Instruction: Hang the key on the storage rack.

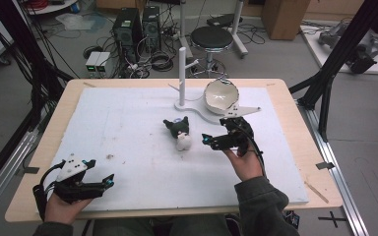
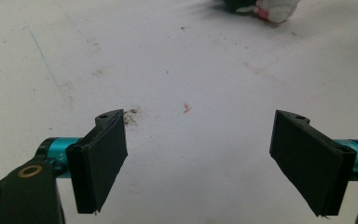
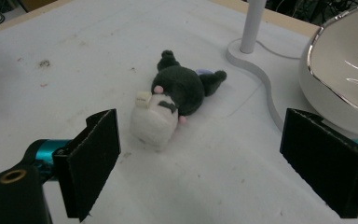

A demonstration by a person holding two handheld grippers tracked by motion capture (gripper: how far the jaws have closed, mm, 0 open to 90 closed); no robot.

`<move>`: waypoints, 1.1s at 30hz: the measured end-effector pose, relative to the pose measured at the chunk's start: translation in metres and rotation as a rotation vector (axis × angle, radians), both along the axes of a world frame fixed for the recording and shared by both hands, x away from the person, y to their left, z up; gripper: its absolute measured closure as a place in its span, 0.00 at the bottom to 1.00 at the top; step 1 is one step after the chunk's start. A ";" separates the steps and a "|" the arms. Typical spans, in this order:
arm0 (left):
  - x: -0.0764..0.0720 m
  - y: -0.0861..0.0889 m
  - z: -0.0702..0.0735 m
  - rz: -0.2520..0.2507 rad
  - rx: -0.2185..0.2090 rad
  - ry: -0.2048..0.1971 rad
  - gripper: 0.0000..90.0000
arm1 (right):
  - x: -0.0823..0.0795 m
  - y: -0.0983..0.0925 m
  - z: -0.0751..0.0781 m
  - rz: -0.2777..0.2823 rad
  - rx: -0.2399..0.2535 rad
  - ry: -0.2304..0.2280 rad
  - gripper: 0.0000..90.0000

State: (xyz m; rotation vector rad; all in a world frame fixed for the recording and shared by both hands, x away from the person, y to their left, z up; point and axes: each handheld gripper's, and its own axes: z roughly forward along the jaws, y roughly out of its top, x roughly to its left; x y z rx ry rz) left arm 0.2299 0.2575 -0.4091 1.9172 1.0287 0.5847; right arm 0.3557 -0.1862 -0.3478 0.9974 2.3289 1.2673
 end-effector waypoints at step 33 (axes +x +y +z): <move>0.000 0.002 0.001 0.004 -0.001 -0.003 0.21 | 0.050 0.088 -0.006 0.031 -0.050 0.107 0.16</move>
